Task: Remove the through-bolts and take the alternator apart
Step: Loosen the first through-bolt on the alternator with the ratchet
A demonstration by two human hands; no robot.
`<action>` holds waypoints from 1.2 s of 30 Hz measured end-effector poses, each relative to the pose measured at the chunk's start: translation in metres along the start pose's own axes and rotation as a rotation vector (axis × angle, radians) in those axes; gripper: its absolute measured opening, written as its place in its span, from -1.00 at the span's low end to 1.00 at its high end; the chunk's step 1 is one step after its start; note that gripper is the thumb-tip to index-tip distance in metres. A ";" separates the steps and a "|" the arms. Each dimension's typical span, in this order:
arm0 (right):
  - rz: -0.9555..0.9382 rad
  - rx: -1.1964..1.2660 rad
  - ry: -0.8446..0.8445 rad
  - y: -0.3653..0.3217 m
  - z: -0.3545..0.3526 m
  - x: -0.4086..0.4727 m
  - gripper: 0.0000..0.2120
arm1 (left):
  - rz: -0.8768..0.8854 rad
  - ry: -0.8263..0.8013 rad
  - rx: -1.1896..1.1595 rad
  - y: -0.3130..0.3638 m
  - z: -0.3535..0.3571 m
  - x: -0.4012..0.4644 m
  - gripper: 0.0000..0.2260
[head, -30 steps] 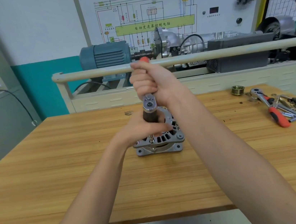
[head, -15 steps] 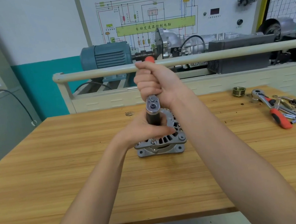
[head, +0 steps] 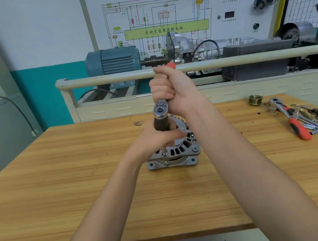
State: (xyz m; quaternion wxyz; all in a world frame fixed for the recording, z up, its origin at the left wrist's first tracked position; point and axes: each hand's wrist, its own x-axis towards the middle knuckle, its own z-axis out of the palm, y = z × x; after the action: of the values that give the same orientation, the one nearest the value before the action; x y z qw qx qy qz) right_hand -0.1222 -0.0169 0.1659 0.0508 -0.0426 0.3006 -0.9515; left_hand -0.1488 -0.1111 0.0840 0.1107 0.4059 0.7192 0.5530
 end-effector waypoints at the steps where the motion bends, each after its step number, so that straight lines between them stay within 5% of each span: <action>1: 0.059 -0.032 -0.029 0.000 0.000 0.001 -0.54 | 0.004 -0.116 0.000 0.002 -0.005 -0.002 -0.67; 4: 0.046 -0.058 -0.008 0.004 0.004 0.003 -0.58 | -0.017 -0.102 0.001 0.005 -0.004 -0.003 -0.68; 9: -0.339 0.162 0.155 0.015 0.007 0.008 -0.59 | -0.107 0.518 -0.221 0.003 0.017 0.006 -0.68; 11: -0.280 0.123 0.138 0.012 0.006 0.004 -0.57 | -0.088 0.474 -0.124 0.001 0.017 0.007 -0.69; 15: 0.050 -0.063 -0.005 0.000 0.003 0.001 -0.50 | -0.021 -0.030 0.027 0.002 -0.001 -0.001 -0.67; 17: 0.124 -0.133 -0.042 0.000 0.003 0.003 -0.50 | 0.012 -0.136 0.042 0.005 -0.005 -0.004 -0.70; 20: 0.091 -0.046 -0.043 0.005 0.004 0.005 -0.50 | 0.044 0.090 -0.038 -0.001 0.007 -0.004 -0.69; 25: -0.346 0.176 0.133 0.017 0.003 0.007 -0.59 | -0.042 0.566 -0.244 -0.003 0.020 0.008 -0.74; 30: -0.428 0.152 0.158 0.017 0.006 -0.004 -0.61 | -0.039 0.523 -0.222 0.001 0.016 0.008 -0.72; 36: -0.504 0.048 -0.006 0.006 0.030 -0.019 -0.62 | 0.115 0.497 -0.260 0.033 0.008 0.005 -0.79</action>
State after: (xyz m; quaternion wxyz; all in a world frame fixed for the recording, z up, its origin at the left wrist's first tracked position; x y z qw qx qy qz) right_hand -0.0999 -0.0368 0.1858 -0.1860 -0.1178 0.2576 -0.9408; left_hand -0.1314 -0.0997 0.1119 -0.0492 0.2804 0.6232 0.7284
